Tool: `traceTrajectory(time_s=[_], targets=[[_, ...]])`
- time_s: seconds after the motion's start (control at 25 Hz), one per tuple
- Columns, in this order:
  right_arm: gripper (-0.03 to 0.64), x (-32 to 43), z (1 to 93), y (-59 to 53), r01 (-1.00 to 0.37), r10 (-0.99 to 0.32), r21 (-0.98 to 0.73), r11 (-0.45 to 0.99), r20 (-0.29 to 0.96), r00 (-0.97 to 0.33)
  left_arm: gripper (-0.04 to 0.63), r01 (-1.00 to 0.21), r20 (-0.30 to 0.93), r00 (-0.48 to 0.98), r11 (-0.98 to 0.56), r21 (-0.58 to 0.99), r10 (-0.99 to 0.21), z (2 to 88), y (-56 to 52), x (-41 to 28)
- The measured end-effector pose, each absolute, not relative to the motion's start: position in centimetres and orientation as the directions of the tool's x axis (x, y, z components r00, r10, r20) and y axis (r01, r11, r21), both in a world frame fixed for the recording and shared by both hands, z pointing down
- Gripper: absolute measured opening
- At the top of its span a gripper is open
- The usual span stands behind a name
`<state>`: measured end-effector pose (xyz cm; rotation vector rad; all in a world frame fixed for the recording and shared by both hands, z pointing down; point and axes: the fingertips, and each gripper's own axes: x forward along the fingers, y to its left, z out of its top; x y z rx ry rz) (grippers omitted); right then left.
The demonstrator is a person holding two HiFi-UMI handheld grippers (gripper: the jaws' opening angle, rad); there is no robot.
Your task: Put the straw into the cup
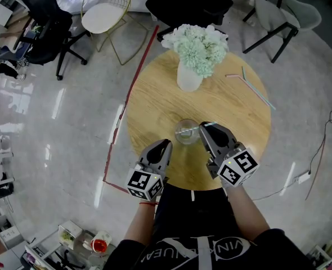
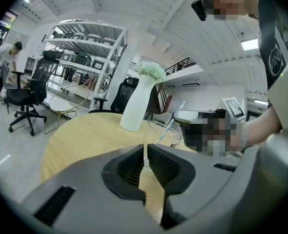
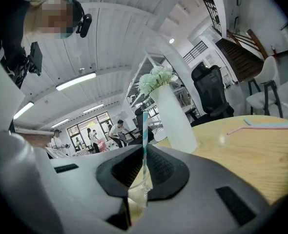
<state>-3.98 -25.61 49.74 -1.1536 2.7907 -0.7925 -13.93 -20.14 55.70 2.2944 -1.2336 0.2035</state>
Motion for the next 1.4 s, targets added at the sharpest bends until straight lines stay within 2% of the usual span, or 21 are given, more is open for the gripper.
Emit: traceTrajectory(time_s=[0.8,1.2,1.4], targets=[[0.023,-3.3,50.7,-24.7,-0.664,-0.658,-0.477,0.576,0.212,-0.723,0.035,-0.804,0.366,0.587,-0.467,0.367,-0.723,55.5,-19.9,-13.2],[0.066,-2.8,50.7,-23.9,-0.655,-0.644,-0.495,0.571,0.224,-0.731,0.035,-0.809,0.366,0.582,-0.467,0.357,-0.727,54.8,-19.4,-13.0],[0.067,-2.8,50.9,-23.1,-0.653,-0.634,-0.502,0.567,0.240,-0.735,0.035,-0.811,0.365,0.577,-0.461,0.360,-0.731,54.6,-19.0,-13.1]])
